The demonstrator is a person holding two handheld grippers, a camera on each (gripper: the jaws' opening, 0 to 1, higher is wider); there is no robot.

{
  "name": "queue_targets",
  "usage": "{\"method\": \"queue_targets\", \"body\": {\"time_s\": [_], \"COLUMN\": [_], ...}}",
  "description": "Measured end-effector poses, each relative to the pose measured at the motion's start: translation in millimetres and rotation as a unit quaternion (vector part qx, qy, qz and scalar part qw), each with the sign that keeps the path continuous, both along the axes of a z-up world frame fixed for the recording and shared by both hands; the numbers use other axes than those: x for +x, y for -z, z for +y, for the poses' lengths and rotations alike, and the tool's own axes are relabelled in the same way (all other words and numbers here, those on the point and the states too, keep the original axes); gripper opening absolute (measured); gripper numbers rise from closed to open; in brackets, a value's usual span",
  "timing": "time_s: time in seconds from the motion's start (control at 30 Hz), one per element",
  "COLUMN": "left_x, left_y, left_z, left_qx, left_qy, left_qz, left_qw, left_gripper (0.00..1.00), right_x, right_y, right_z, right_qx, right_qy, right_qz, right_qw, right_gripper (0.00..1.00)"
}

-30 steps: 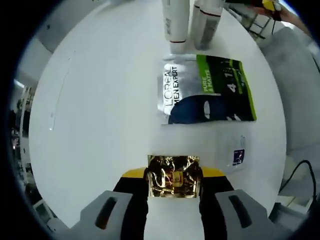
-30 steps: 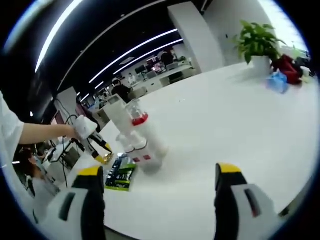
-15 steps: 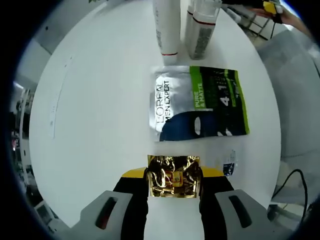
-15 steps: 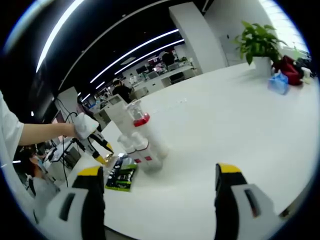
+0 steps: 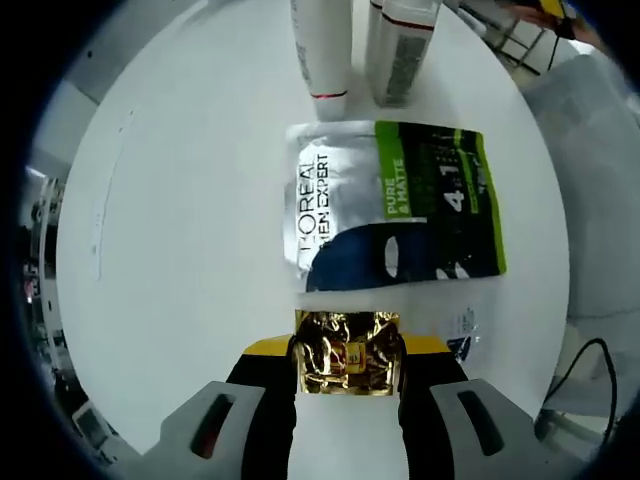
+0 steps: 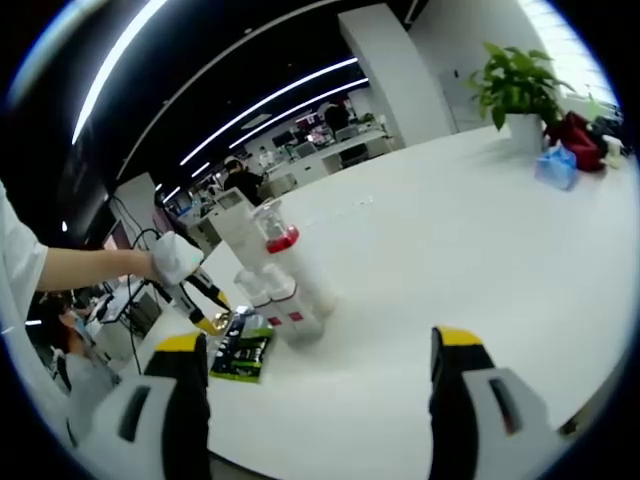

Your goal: Arrange the skincare products in the storage area until every visible bottle or jar stands upright without overlapping.

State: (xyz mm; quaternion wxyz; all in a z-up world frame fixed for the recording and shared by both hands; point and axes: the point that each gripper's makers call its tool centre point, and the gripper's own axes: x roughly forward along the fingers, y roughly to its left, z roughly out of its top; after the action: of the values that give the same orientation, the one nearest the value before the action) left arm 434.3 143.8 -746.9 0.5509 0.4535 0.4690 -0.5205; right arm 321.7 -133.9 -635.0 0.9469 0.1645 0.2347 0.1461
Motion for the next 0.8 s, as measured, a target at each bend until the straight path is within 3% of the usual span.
{"method": "queue_targets", "body": {"time_s": [0.8], "left_x": [0.9], "left_y": [-2.9], "left_z": [-2.8], "left_qx": [-0.015], "left_qy": [-0.015], "left_qz": [-0.009], "left_qw": [0.9997], "left_gripper": [0.38], "right_x": [0.7], "right_y": [-3.4], "right_z": [1.1], "right_qx": [-0.001], "right_qy": [-0.005], "right_qz": [-0.002], "right_qw": [1.0], "right_gripper": [0.93]}}
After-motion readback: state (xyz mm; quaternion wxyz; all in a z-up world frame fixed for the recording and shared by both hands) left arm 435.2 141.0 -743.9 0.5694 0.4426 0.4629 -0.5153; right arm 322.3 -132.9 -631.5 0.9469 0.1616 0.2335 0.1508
